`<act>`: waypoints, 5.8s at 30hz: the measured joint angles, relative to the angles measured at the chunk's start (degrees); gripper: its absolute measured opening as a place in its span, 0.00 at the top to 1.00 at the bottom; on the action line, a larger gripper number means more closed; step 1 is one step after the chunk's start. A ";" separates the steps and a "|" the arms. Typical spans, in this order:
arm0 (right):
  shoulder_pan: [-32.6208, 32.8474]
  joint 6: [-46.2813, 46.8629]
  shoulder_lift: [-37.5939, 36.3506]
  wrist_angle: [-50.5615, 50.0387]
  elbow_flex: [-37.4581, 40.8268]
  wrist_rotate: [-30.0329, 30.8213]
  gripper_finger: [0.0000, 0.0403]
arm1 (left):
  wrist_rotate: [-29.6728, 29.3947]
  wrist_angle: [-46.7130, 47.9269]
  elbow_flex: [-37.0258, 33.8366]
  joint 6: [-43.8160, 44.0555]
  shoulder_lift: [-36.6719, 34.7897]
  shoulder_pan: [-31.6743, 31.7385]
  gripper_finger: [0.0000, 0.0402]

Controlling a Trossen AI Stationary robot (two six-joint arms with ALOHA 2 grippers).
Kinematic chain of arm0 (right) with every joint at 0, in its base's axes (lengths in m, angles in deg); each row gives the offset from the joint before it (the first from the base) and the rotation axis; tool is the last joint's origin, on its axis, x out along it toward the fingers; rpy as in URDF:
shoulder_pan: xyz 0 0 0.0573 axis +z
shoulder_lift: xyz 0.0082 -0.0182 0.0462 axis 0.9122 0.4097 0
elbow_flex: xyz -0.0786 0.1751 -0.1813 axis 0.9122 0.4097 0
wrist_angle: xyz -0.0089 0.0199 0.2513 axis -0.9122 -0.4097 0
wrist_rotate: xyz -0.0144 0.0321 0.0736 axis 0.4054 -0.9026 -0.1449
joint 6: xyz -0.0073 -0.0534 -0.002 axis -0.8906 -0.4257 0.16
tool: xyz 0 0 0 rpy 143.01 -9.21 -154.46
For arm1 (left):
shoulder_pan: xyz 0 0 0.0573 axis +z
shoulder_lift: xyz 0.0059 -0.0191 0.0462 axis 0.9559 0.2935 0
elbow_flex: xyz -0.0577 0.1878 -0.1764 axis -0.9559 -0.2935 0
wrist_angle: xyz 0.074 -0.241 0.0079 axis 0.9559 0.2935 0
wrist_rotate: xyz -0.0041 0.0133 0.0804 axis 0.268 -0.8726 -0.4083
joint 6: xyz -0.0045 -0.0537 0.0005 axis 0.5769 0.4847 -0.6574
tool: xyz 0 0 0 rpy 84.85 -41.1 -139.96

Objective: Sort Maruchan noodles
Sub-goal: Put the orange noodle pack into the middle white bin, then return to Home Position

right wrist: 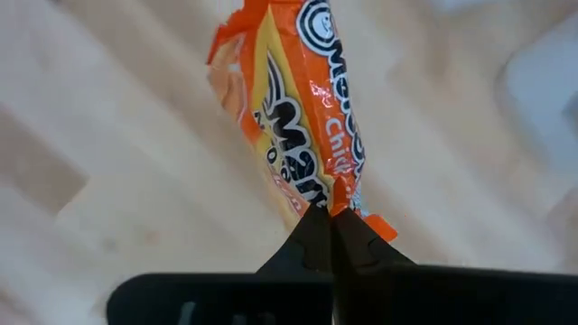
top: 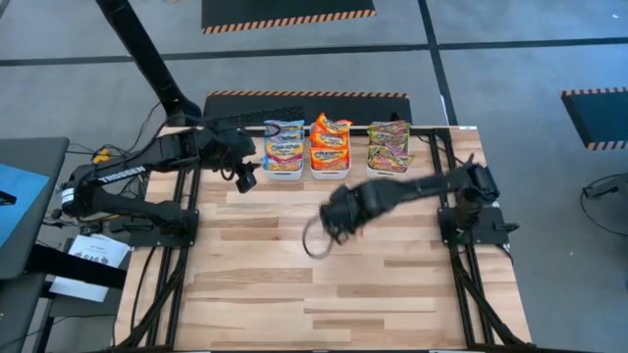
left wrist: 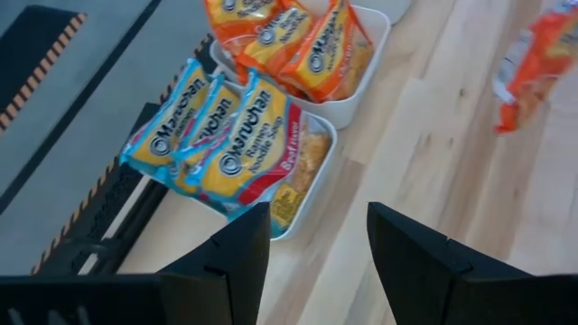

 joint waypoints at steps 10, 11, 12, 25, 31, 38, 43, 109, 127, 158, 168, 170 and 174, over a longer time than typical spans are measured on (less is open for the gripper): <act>-17.29 -28.09 -0.02 4.11 -7.36 2.53 1.00 | -0.01 0.00 0.00 0.14 0.02 4.11 0.57; -18.75 -30.79 -0.02 5.32 -7.78 2.35 1.00 | -0.01 0.00 0.01 0.18 0.00 4.47 0.57; -20.20 -33.32 -0.02 6.48 -8.07 1.72 1.00 | -0.01 0.00 0.02 0.20 0.02 4.82 0.57; -31.09 -51.45 0.57 12.73 -8.16 -6.85 1.00 | -0.01 0.00 0.01 4.29 0.01 10.09 0.57; -32.53 -53.79 0.57 12.69 -8.16 -8.24 1.00 | 0.01 -0.02 0.02 5.29 0.00 11.80 0.57; -32.25 -53.35 0.57 13.15 -8.16 -10.31 1.00 | -0.01 -0.04 0.00 6.23 0.00 13.05 0.57; -31.74 -51.94 3.23 13.19 -8.05 -11.22 1.00 | -0.01 -0.04 0.01 6.87 0.00 13.46 0.57; -32.26 -42.67 22.41 4.76 -17.51 -23.44 0.55 | -0.01 -0.02 0.02 8.34 0.01 13.45 0.57; -32.70 -40.49 13.33 3.63 -17.54 -25.17 0.55 | 0.18 -0.09 0.02 8.39 0.01 13.45 0.57; -18.72 -46.47 -10.49 34.38 -17.54 -27.99 0.55 | 5.01 -29.57 -39.85 17.02 -51.47 -10.54 0.57; -18.51 -41.23 -12.41 26.48 -17.49 -27.90 0.55 | 5.04 -30.17 -50.10 13.80 -62.60 -11.30 0.57; -18.56 -41.54 -13.22 25.70 -17.46 -27.87 0.55 | 4.59 -30.55 -51.77 13.85 -62.94 -11.30 0.57; -18.16 -42.89 -15.99 25.61 -17.47 -27.34 0.55 | 4.74 -36.01 -56.26 15.48 -62.71 -11.30 0.57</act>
